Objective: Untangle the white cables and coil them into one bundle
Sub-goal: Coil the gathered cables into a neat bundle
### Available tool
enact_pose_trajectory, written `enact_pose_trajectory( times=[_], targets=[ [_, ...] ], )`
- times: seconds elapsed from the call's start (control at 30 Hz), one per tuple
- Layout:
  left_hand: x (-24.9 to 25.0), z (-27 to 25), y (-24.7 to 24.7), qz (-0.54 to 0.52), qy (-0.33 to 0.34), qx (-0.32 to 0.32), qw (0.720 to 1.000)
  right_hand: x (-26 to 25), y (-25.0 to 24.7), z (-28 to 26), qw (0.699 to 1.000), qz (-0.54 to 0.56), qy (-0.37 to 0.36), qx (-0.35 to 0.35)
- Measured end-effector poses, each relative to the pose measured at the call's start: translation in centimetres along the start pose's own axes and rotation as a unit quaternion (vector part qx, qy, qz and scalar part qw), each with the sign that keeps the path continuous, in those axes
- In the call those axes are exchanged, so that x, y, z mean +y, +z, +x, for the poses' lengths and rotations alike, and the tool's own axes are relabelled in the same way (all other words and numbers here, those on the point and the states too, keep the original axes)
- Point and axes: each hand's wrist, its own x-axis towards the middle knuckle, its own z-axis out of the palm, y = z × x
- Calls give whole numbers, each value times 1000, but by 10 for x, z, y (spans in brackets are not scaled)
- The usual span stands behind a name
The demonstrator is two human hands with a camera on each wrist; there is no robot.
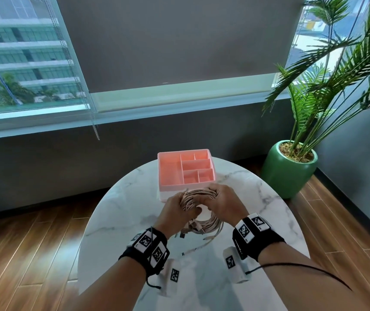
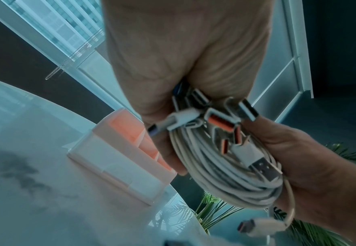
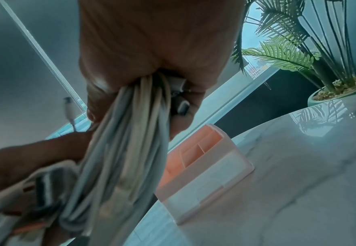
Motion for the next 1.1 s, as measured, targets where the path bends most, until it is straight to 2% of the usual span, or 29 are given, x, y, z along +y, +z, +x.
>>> enact_pose_trajectory(
  times=[0.07, 0.2, 0.27, 0.37, 0.47, 0.67, 0.77, 0.87, 0.93, 1.03, 1.1],
  targets=[
    [-2, 2, -1, 6, -17, -44, 999, 0, -3, 3, 1000, -12, 6, -27],
    [-1, 1, -5, 108, -23, -125, 986, -3, -9, 10, 991, -53, 12, -126],
    [2, 0, -4, 114, -23, -118, 986, -8, -11, 13, 988, -64, 11, -140],
    [3, -1, -3, 94, -32, -72, 992, -15, -10, 14, 989, -53, 16, -135],
    [6, 0, -6, 109, -34, -66, 991, -15, -6, 11, 991, -24, 30, -131],
    [14, -5, -12, 156, 0, -145, 977, -11, -11, 16, 969, -50, 42, -237],
    [13, -4, -12, 148, 1, -163, 975, -18, -10, 19, 950, -78, 41, -300],
    [15, -9, -9, 121, 38, -165, 978, -23, -10, 23, 941, -82, 59, -324],
    [18, -11, -7, 76, 37, -135, 987, -23, -6, 25, 947, -86, 44, -308],
    [16, -7, -7, 68, 46, -90, 993, -17, 2, 26, 977, -68, 13, -203],
    [14, -6, -8, 88, 60, -68, 992, -9, 7, 25, 988, -14, 27, -151]
  ],
)
